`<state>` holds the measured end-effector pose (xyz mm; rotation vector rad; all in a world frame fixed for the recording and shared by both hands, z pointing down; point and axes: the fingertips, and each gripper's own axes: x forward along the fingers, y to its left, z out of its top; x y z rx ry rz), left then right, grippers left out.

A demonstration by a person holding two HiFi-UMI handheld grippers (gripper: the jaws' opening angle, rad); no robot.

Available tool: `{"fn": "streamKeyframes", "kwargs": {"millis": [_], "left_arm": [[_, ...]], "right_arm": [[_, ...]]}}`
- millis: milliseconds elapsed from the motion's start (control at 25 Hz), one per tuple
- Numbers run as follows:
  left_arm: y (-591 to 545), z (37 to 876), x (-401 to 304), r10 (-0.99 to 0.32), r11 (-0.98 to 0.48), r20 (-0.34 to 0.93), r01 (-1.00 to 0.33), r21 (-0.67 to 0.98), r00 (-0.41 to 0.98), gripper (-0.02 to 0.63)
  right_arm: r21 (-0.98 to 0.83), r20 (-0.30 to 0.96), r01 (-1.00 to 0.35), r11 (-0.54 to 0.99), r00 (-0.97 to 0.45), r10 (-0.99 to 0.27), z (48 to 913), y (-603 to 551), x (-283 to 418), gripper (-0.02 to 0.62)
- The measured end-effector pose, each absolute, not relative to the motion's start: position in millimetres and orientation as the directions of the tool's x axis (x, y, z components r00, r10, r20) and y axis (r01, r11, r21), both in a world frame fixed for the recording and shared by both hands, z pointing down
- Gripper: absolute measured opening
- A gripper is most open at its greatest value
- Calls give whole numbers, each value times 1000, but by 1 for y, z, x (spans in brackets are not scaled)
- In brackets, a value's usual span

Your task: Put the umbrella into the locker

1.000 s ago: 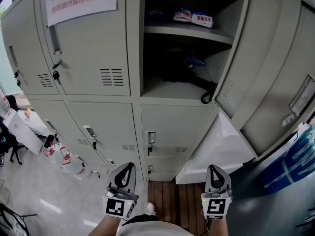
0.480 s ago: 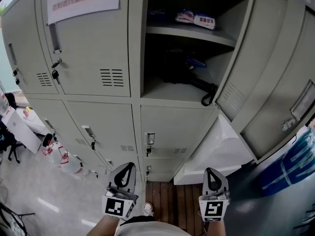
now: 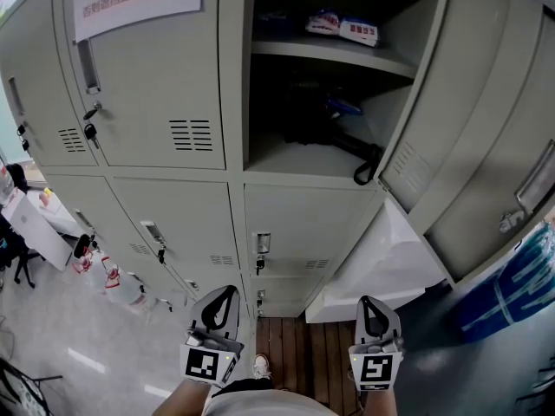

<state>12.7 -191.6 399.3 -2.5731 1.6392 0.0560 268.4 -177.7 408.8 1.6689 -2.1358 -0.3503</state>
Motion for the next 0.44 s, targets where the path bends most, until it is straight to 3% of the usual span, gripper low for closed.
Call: {"fn": "streamKeyframes", "kwargs": {"millis": [440], "left_arm": [[-197, 400, 12, -906, -415, -72, -908, -51, 418, 28]], "right_arm": [[440, 169, -855, 275, -222, -960, 409, -185, 262, 17]]}}
